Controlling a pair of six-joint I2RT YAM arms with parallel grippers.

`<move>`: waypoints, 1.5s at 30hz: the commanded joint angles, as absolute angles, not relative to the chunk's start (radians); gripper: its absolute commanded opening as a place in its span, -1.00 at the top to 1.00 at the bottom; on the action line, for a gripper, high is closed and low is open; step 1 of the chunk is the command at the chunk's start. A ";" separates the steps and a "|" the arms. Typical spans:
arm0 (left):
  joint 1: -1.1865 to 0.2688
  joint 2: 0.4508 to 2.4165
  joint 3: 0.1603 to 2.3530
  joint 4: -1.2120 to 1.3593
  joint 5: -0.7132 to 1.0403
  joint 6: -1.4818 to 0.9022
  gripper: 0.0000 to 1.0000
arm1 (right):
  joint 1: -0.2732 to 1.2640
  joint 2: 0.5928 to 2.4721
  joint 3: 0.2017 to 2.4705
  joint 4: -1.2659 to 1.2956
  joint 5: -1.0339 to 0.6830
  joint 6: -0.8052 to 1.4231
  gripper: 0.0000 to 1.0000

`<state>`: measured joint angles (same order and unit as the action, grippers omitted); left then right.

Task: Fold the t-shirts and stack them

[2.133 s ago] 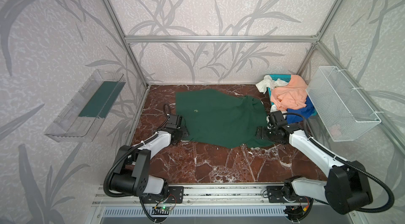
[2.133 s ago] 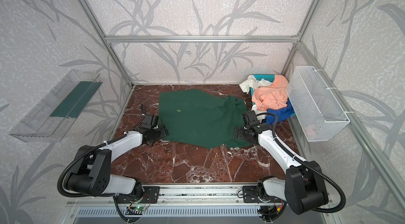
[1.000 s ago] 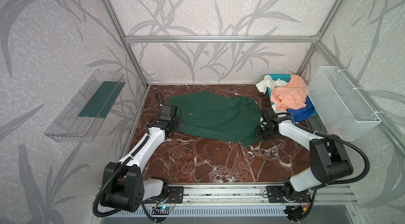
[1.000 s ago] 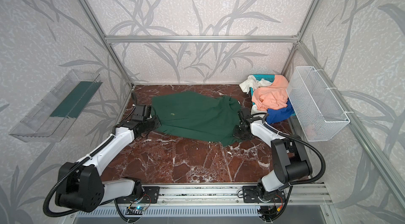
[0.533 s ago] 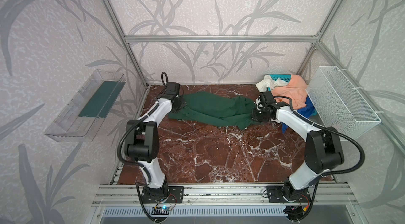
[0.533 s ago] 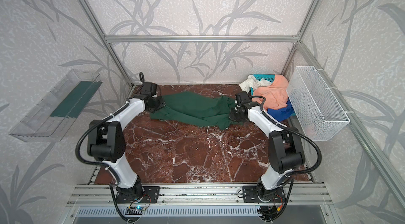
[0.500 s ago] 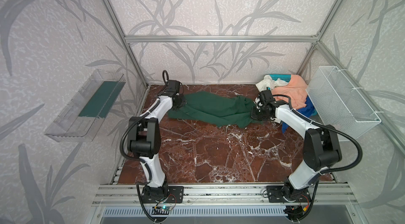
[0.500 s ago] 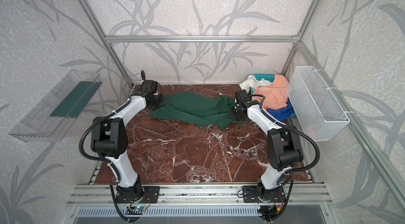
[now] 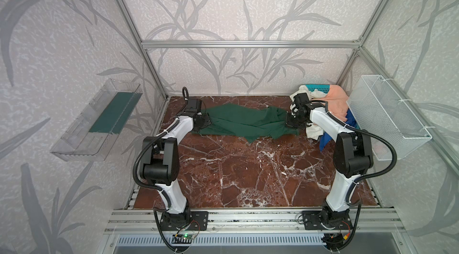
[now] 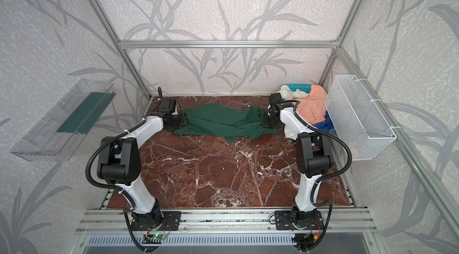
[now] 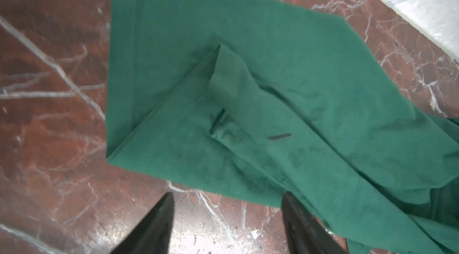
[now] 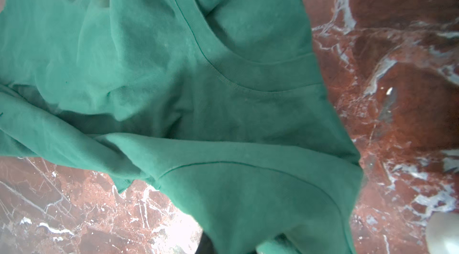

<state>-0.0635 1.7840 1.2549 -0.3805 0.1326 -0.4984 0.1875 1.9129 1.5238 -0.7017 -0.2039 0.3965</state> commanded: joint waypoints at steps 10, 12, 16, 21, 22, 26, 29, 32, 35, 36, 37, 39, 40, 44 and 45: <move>-0.065 1.942 1.325 -0.345 0.180 -0.523 -0.09 | 0.178 1.940 1.530 -0.728 -0.225 0.392 1.00; -0.065 1.979 1.368 -0.365 0.176 -0.516 -0.08 | 0.173 1.942 1.522 -0.727 -0.227 0.398 1.00; -0.065 2.003 1.386 -0.349 0.170 -0.520 0.04 | 0.166 1.933 1.497 -0.715 -0.241 0.401 1.00; -0.066 2.024 1.403 -0.334 0.172 -0.525 0.10 | 0.163 1.928 1.485 -0.707 -0.246 0.403 1.00; -0.065 2.030 1.409 -0.336 0.171 -0.526 0.10 | 0.163 1.929 1.485 -0.707 -0.247 0.403 1.00; -0.065 2.065 1.429 -0.348 0.141 -0.524 0.28 | 0.152 1.939 1.496 -0.716 -0.261 0.396 1.00; -0.066 2.074 1.427 -0.335 0.148 -0.529 0.35 | 0.147 1.940 1.499 -0.717 -0.265 0.390 1.00; -0.067 2.075 1.420 -0.311 0.158 -0.529 0.41 | 0.145 1.943 1.499 -0.713 -0.273 0.393 1.00; -0.066 2.086 1.431 -0.307 0.159 -0.530 0.59 | 0.144 1.947 1.499 -0.710 -0.279 0.393 1.00; -0.066 2.092 1.440 -0.310 0.165 -0.529 0.67 | 0.144 1.947 1.499 -0.710 -0.279 0.393 1.00; -0.066 2.098 1.447 -0.313 0.171 -0.529 0.70 | 0.144 1.947 1.497 -0.709 -0.279 0.395 1.00; -0.066 2.105 1.457 -0.318 0.179 -0.530 0.80 | 0.143 1.945 1.490 -0.704 -0.279 0.397 1.00; -0.066 2.109 1.459 -0.314 0.180 -0.530 0.86 | 0.143 1.944 1.488 -0.702 -0.279 0.397 1.00; -0.066 2.104 1.481 -0.348 0.169 -0.526 0.96 | 0.143 1.942 1.490 -0.702 -0.275 0.404 1.00; -0.065 2.094 1.481 -0.355 0.161 -0.524 1.00 | 0.143 1.939 1.489 -0.702 -0.277 0.403 1.00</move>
<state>-0.0635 2.0933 1.4506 -0.3279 0.1699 -0.5270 0.1486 1.9392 1.4895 -0.7010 -0.2699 0.3962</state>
